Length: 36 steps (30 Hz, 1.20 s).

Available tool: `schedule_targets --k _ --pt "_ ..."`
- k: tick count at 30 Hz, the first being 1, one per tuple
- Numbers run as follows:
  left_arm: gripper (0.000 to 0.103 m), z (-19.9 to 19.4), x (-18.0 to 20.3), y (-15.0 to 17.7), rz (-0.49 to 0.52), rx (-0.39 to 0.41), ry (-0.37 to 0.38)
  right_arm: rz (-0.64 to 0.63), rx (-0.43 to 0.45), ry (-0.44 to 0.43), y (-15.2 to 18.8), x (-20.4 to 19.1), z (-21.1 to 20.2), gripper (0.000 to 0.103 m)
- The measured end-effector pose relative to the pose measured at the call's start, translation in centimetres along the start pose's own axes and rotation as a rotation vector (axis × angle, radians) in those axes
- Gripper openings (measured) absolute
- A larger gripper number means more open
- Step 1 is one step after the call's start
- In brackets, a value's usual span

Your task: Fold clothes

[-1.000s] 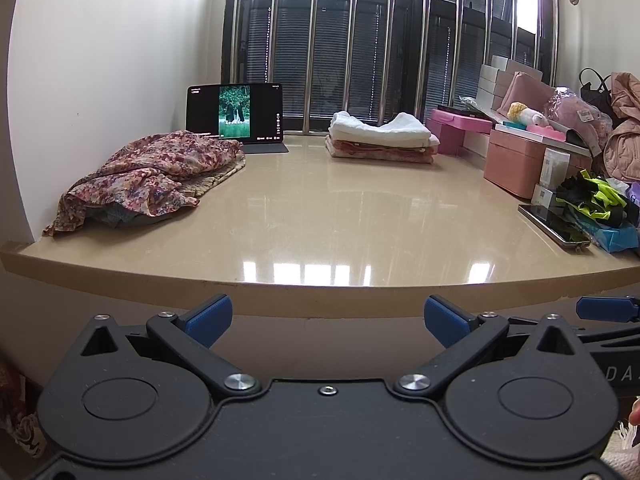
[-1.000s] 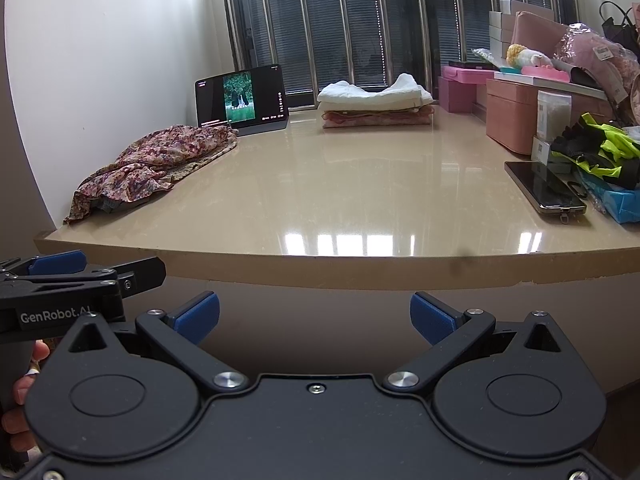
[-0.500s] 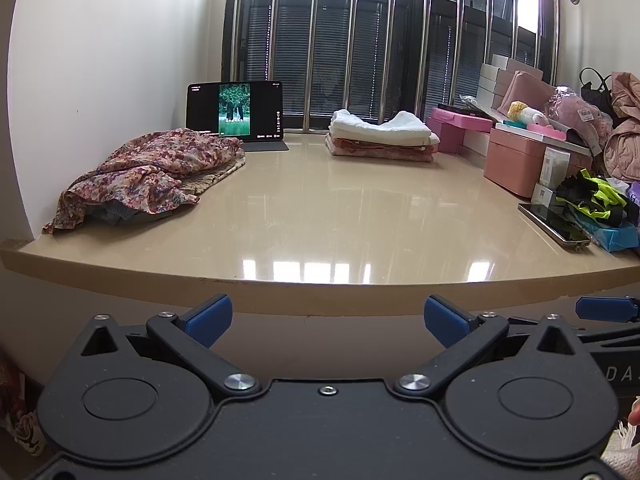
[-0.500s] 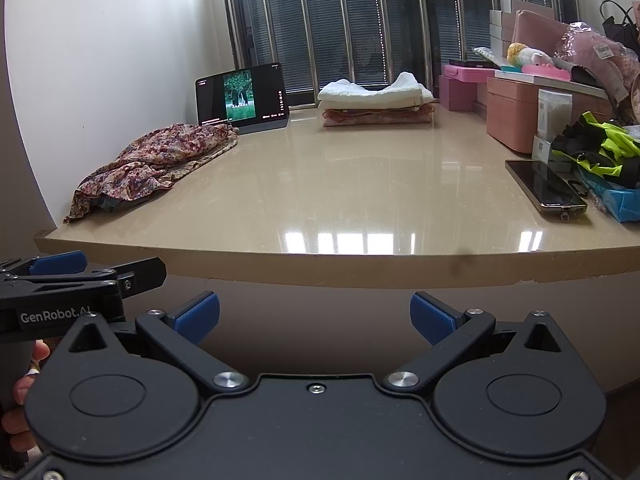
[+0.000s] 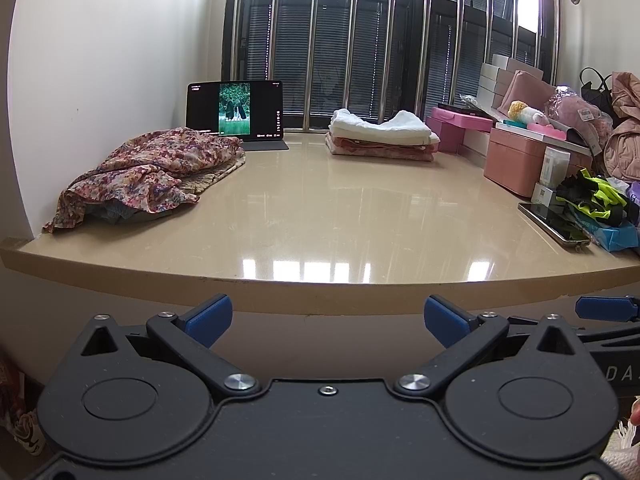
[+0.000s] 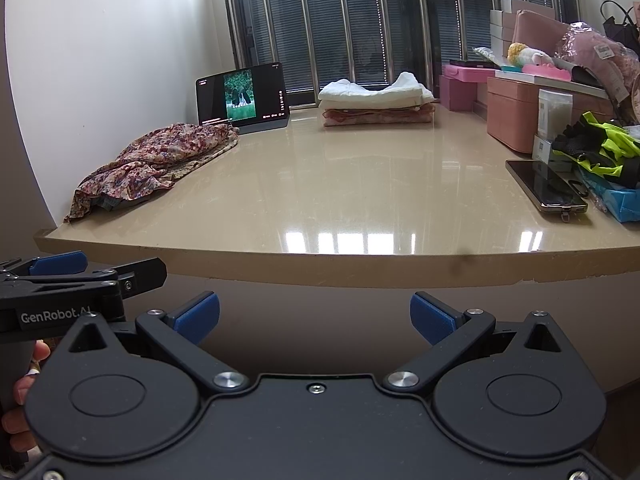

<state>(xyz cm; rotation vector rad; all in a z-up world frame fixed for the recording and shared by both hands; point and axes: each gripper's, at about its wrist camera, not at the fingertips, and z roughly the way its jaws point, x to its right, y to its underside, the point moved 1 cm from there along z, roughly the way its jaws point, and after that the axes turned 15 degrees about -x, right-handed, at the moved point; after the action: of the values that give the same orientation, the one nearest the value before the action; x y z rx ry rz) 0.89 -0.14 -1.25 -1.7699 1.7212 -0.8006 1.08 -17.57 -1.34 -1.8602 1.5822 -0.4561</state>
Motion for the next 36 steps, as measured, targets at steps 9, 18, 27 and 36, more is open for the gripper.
schedule_targets --k 9,18,27,36 --pt "0.103 0.2 0.1 -0.2 0.002 -0.009 0.003 0.000 -0.004 -0.002 -0.1 -0.1 0.1 0.103" --pt "0.103 0.4 -0.3 -0.4 -0.004 -0.017 0.008 -0.010 -0.009 -0.010 -0.5 -0.2 0.3 0.103" --pt "0.103 0.7 -0.3 -0.6 0.007 -0.015 0.001 -0.026 -0.014 -0.020 -0.9 -0.4 0.8 0.103" --pt "0.103 1.6 -0.6 -0.9 0.008 -0.017 -0.023 -0.040 -0.029 -0.029 -1.4 -0.7 1.9 0.103"
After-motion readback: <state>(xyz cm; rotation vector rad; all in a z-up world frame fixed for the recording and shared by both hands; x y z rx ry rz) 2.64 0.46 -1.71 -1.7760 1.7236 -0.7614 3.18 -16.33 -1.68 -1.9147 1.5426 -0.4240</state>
